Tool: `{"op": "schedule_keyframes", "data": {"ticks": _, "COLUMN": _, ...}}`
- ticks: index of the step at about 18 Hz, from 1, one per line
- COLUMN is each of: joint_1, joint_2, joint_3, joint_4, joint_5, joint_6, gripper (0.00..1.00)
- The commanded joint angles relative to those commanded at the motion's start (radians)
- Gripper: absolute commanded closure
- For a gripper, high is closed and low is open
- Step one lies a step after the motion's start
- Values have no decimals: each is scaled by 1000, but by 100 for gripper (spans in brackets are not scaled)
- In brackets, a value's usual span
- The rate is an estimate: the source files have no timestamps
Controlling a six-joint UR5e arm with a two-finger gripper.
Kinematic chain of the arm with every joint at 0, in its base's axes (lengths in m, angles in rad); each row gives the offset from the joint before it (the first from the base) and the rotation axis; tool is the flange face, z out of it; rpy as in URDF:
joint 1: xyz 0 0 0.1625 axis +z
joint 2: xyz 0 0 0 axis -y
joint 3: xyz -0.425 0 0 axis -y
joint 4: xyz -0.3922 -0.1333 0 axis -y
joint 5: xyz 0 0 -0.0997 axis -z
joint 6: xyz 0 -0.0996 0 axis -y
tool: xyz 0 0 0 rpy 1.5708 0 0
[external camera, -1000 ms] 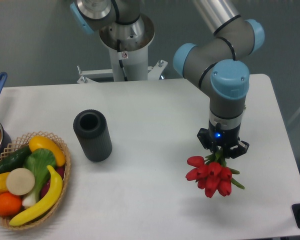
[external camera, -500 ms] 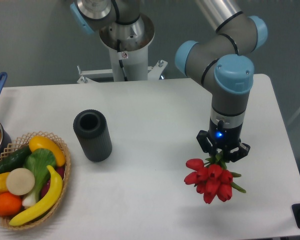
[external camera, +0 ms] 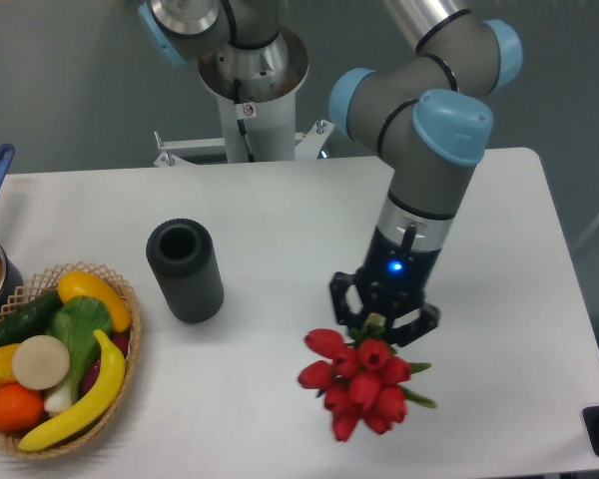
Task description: Insert the flowers into the vase
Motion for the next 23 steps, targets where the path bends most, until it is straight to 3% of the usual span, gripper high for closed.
{"op": "schedule_keyframes", "data": {"ticks": 5, "joint_1": -32, "joint_2": 51, "joint_3": 2, "joint_4": 8, "joint_5": -120, "joint_6": -15, "gripper": 100}}
{"op": "schedule_keyframes", "data": {"ticks": 9, "joint_1": -26, "joint_2": 75, "joint_3": -31, "joint_4": 78, "joint_5": -314, "joint_6": -60, "gripper": 100}}
{"op": "schedule_keyframes", "data": {"ticks": 14, "joint_1": -9, "joint_2": 161, "joint_3": -171, "joint_4": 187, "joint_5": -414, "joint_6": -32, "gripper": 100}}
{"op": "schedule_keyframes", "data": {"ticks": 20, "joint_1": 21, "joint_2": 291, "joint_3": -392, "joint_4": 189, "joint_5": -548, "joint_6": 136, "gripper": 97}}
{"op": "schedule_keyframes", "data": {"ticks": 23, "joint_1": 32, "joint_2": 319, "joint_3": -446, "joint_4": 189, "joint_5": -553, "joint_6": 181, "gripper": 96}}
